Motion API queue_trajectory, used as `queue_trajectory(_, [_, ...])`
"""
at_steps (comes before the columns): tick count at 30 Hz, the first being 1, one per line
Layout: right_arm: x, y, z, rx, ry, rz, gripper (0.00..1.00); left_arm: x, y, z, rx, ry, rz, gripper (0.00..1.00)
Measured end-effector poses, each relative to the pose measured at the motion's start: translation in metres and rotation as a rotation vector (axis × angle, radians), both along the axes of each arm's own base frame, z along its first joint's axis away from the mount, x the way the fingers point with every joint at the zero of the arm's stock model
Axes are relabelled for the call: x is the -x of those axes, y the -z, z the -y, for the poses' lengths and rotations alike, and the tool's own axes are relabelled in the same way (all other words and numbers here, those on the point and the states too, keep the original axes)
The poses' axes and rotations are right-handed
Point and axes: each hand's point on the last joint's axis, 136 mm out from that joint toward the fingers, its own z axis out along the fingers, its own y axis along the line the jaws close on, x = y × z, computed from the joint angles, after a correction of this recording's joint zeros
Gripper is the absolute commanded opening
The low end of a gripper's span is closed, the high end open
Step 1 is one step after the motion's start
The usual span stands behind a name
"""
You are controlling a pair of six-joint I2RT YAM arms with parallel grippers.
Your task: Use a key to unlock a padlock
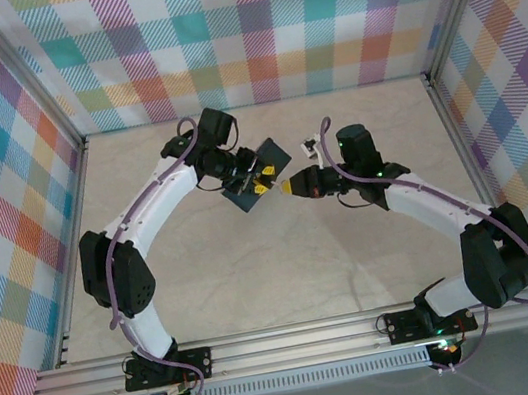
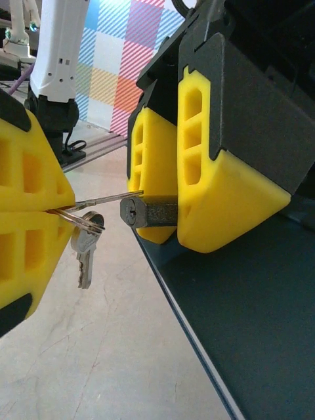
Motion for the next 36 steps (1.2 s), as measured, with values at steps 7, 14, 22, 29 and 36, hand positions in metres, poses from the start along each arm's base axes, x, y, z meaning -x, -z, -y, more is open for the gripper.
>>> queue_trajectory(7, [-0.002,0.003,0.002,0.021,0.009,0.017,0.0,0.0,0.001,-0.001,-0.008,-0.005,0.001,0.0])
queue_trajectory(14, [-0.002,0.006,0.003,0.033,0.009,0.025,0.0,-0.003,0.002,-0.004,-0.016,-0.015,0.004,0.0])
queue_trajectory(22, [-0.001,0.009,0.004,0.041,0.016,0.017,0.0,-0.002,0.0,-0.005,-0.013,-0.016,0.007,0.0])
queue_trajectory(29, [-0.002,0.006,0.003,0.031,0.017,0.026,0.0,0.0,0.001,-0.006,-0.013,-0.016,0.002,0.0])
queue_trajectory(36, [-0.004,0.011,0.002,0.032,0.018,0.005,0.0,0.0,0.004,-0.008,-0.015,-0.029,-0.014,0.0])
